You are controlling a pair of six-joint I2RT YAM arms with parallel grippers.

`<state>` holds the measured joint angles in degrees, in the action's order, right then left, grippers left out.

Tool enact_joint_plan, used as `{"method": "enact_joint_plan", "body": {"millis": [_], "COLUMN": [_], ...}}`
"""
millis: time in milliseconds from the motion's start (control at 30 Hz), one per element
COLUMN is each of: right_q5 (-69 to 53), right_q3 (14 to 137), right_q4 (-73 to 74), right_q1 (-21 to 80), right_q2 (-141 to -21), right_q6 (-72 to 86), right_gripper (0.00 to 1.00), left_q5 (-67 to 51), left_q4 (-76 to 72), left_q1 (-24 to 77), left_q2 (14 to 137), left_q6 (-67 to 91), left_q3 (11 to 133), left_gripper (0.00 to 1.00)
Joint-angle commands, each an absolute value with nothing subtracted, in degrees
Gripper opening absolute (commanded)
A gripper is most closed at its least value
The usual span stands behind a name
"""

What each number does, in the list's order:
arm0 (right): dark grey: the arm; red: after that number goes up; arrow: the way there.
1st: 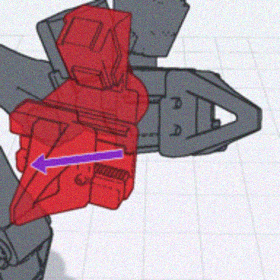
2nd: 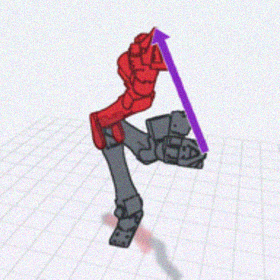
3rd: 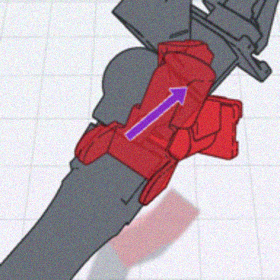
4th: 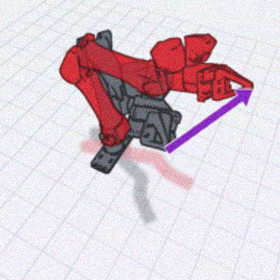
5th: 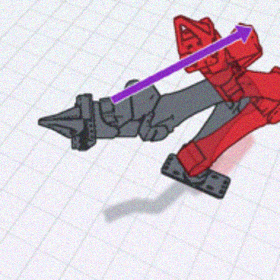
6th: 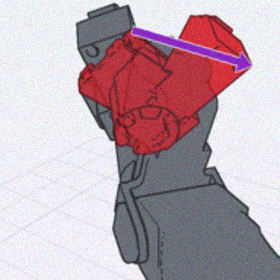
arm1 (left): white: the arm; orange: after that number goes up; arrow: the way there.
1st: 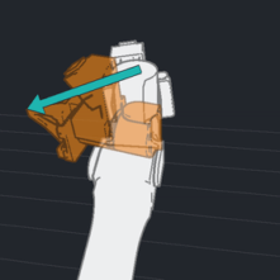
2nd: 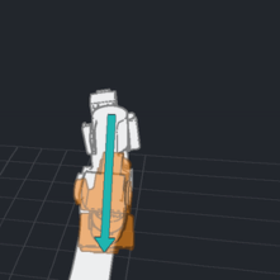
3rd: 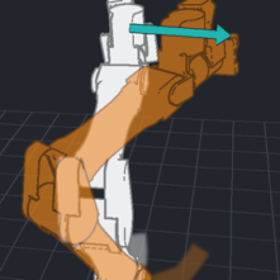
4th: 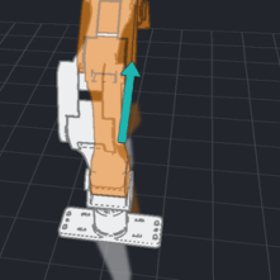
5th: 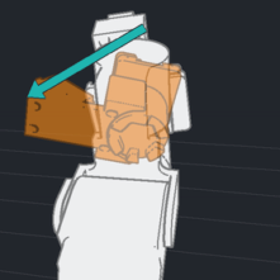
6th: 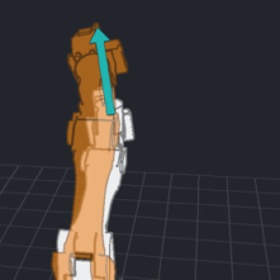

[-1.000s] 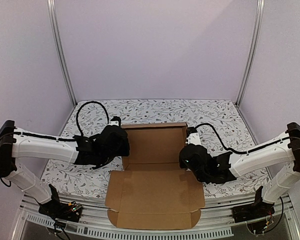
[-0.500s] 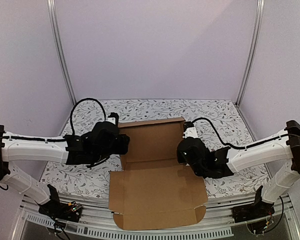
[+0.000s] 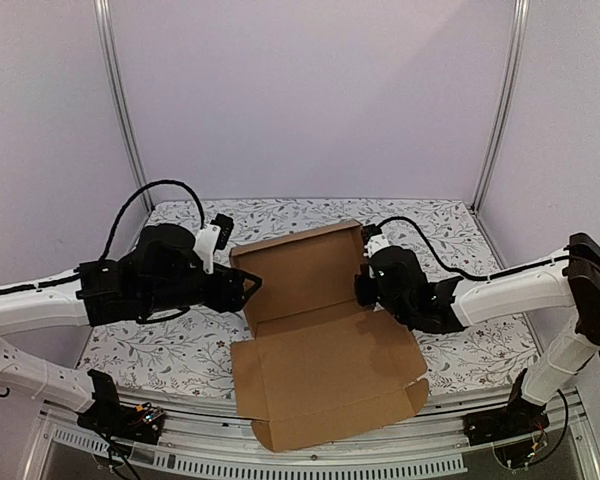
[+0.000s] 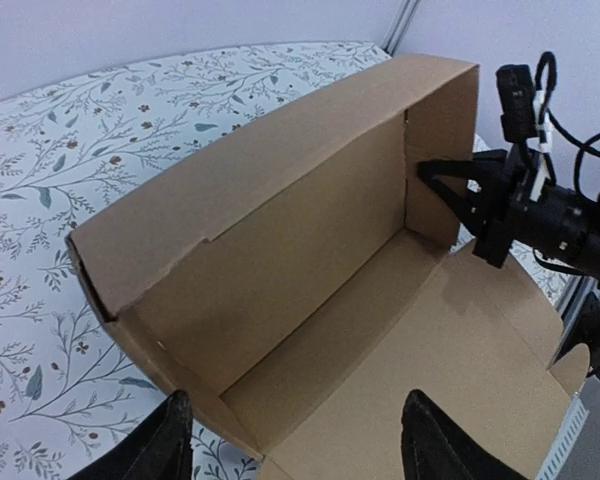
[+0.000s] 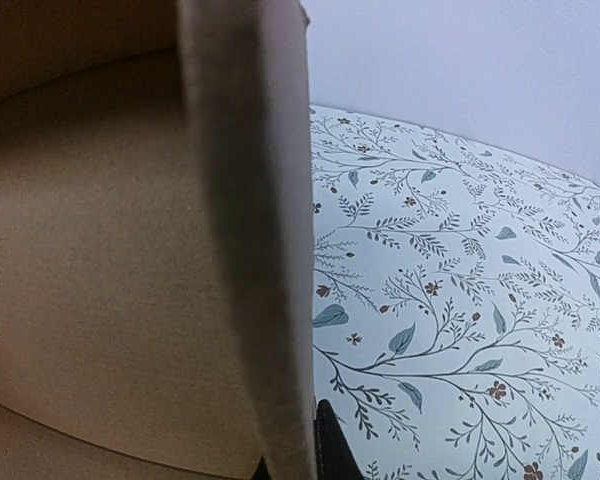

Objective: Fold the paper box

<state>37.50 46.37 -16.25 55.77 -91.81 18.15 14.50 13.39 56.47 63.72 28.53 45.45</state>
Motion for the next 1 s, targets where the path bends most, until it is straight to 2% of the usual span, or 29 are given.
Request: {"method": "enact_joint_plan", "body": {"millis": [0, 233, 367, 567, 800, 967], "right_q5": [26.49, 16.04, 11.72, 7.52, 6.09, 5.45], "right_q3": [44.51, 41.9, 39.29, 39.4, 38.89, 39.45], "right_q4": [-25.09, -39.28, -53.87, -65.77, -79.81, -80.43], "right_q1": [52.15, 49.82, 49.71, 49.46, 49.43, 49.41], "right_q2": [-92.11, -94.54, -98.46, -105.4, -113.58, -116.54], "right_q6": [12.14, 5.17, 1.34, 0.68, -2.4, -2.34], "right_gripper": [0.0, 0.0, 0.0, 0.0, 0.0, 0.0], "left_q5": [5.82, 0.5, -4.33, -10.38, -16.7, -21.16], "left_q4": [17.91, 18.03, 16.53, 14.74, 11.68, 9.14], "left_q1": [54.72, 50.99, 47.62, 44.45, 43.42, 43.29], "left_q2": [59.64, 59.44, 62.0, 67.98, 78.55, 86.16], "left_q6": [23.7, 21.62, 21.44, 20.73, 21.37, 23.76], "left_q3": [50.33, 55.56, 58.24, 63.7, 69.57, 73.44], "left_gripper": [0.7, 0.69, 0.63, 0.52, 0.44, 0.37]}}
